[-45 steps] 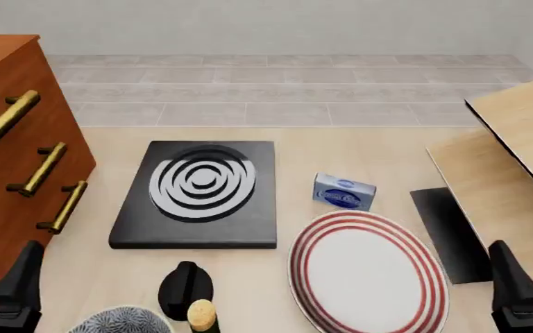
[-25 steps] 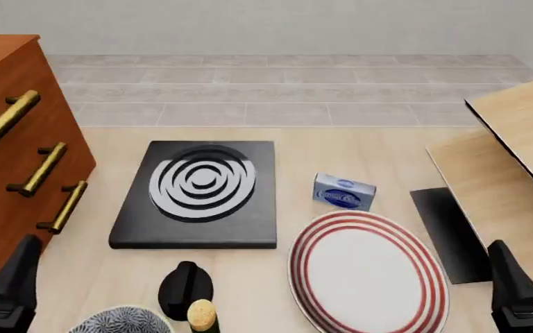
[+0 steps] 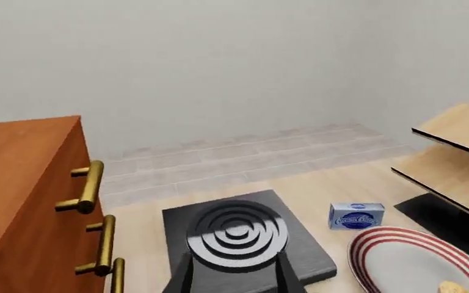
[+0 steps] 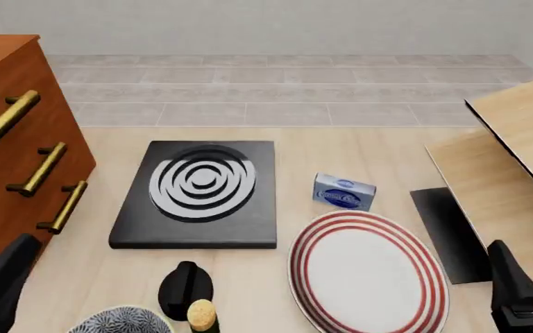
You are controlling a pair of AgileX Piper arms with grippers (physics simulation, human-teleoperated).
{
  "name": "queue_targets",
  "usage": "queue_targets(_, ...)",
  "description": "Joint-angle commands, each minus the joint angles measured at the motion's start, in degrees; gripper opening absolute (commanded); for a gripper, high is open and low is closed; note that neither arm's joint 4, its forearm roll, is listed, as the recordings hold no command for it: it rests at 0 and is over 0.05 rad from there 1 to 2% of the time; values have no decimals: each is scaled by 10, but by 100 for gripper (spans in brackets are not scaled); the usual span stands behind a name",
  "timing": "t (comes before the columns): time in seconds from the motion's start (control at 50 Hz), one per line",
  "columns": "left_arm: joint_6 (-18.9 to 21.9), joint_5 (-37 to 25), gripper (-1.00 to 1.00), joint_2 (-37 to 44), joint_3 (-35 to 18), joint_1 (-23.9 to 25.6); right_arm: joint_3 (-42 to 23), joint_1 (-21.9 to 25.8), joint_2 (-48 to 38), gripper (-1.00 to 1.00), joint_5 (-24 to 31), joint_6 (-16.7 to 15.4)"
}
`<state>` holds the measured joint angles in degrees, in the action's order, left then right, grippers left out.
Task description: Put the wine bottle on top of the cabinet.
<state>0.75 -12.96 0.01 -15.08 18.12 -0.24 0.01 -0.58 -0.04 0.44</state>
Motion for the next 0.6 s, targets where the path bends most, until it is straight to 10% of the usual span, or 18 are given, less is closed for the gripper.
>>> queue_targets(0.02, -5, -75, 100, 0, -76, 81, 0, 0, -3, 100, -3, -1)
queue_targets(0.6, -46, -190, 100, 0, -191, 211, 0, 0, -6, 100, -6, 0)
